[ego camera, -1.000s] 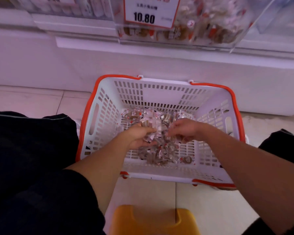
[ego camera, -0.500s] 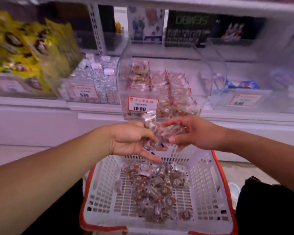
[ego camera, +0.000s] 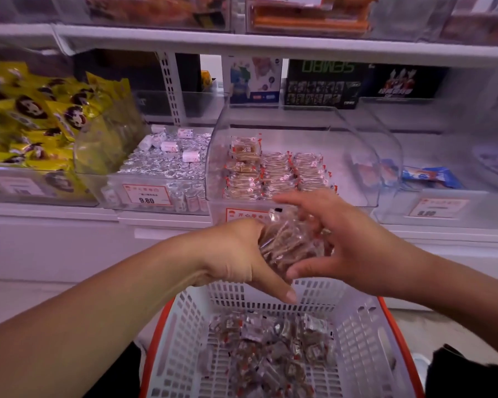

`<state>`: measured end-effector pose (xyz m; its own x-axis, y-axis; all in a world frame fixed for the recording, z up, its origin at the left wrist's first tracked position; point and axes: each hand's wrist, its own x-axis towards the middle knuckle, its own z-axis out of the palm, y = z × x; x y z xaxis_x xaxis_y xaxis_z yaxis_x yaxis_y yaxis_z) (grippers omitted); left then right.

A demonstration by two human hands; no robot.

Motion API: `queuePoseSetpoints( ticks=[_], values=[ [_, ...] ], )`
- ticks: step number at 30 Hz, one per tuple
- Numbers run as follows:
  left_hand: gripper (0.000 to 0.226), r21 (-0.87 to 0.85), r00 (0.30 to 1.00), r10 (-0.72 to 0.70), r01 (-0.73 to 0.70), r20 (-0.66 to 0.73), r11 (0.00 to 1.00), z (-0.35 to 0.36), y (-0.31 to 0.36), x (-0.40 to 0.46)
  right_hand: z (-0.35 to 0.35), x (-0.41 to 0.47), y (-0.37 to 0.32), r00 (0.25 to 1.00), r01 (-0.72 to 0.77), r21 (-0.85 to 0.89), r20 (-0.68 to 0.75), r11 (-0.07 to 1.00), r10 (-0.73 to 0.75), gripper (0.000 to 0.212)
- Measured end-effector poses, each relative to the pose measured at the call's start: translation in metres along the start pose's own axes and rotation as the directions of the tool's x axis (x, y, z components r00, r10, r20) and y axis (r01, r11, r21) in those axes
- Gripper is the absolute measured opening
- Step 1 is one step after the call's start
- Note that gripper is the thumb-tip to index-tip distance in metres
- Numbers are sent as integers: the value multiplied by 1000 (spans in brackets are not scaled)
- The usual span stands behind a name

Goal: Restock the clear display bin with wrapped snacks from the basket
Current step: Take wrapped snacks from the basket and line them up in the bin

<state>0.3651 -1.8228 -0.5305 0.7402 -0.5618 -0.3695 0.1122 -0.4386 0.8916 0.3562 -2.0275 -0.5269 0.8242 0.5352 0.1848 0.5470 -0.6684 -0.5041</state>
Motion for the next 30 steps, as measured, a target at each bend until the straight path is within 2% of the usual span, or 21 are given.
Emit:
queuePoseSetpoints(
  ticks=[4, 7, 10, 13, 16, 19, 22, 24, 26, 28, 30],
  values=[
    [39, 17, 993, -13, 11, 117, 1000, -12, 10, -1, 0, 8, -2, 998, -39, 162, -42, 986, 46, 93],
    [39, 33, 994, -5, 1, 113, 999, -15, 16, -2, -3, 10, -3, 991, -65, 254, -95, 965, 92, 84],
    [40, 23, 1000, 6, -6, 22, 1000, -13, 14, 1, -4, 6, -5, 995, -9, 154, -98, 988, 25, 82],
    [38, -1, 1000, 18, -18, 10, 1000, -14, 13, 2, -6, 2, -6, 994, 96, 33, -58, 995, -94, 83],
    [47, 9, 998, 22, -22, 53, 1000, -14, 16, 0, 3, -3, -9, 997, 75, 84, 6, 994, -76, 92],
    [48, 92, 994, 28, -38, 110, 995, -13, 19, -3, 16, -5, -16, 996, 77, 133, 31, 988, -81, 93],
    [50, 117, 995, 5, -17, 99, 993, -18, 20, -7, 12, 0, -15, 996, 75, 192, -69, 978, -63, 81],
    [50, 124, 998, 5, -12, 56, 992, -24, 21, -9, 7, 5, -16, 995, 29, 319, -101, 947, 4, 67],
    [54, 132, 1000, 12, -11, -8, 991, -28, 22, -10, 5, 8, -18, 994, 39, 411, -109, 911, 7, 57],
    [51, 48, 999, 25, -24, -35, 999, -34, 22, -12, 2, 13, -19, 991, 69, 442, -134, 894, -10, 55],
    [54, -95, 999, 33, -35, -22, 995, -38, 24, -16, -3, 20, -23, 989, 93, 410, -141, 907, -37, 66]
  ],
)
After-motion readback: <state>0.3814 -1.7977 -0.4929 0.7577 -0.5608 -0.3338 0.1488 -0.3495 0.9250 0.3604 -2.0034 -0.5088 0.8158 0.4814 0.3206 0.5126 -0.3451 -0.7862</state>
